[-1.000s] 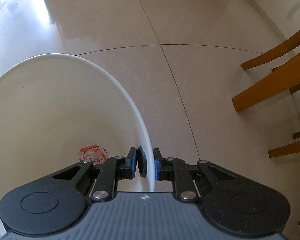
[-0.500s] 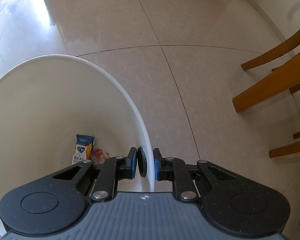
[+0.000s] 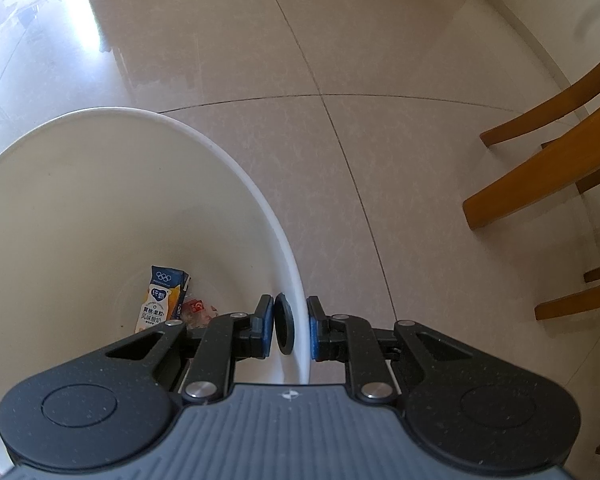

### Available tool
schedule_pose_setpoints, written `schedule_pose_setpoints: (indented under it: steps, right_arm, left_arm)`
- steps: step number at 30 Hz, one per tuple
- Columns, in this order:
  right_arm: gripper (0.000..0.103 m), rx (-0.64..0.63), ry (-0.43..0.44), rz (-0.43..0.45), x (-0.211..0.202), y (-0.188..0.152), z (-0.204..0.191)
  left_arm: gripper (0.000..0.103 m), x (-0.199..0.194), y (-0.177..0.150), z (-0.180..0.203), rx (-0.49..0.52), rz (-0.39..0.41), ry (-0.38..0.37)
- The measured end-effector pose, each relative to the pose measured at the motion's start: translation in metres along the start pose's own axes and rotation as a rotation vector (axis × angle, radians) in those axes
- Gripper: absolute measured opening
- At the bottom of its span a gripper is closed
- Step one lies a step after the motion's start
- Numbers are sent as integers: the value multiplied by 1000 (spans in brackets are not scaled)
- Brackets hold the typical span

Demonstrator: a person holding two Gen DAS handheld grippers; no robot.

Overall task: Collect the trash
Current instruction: 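Grasp the orange peel half with the left gripper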

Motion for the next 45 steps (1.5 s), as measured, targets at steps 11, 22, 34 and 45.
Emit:
schedule_pose_setpoints:
  steps: [11,22,34,45]
  right_arm:
    - [21,-2,-8,3,-1,1,0]
    - [21,-6,-5,6,-1,1,0]
    - [20,3,-2,4,-1,2,0]
    - [21,7,-3,4,-1,1,1]
  left_arm:
    - [90,73,-99,16,67,-30,159]
    - [90,124,-124,21,247,-68,316]
    - [85,149,-130,15,296,-95,388]
    - [73,147,-125,7,198,-124,369]
Point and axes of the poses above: each gripper's, at about its wrist camera, not at the fingertips, and x roughly the way its jaws point, z to its right, y to its top, the point moved 10 cm from there along x, roughly the way its jaws point, and after that the axes turned 7 degrees about z, right-handed, at the moved point
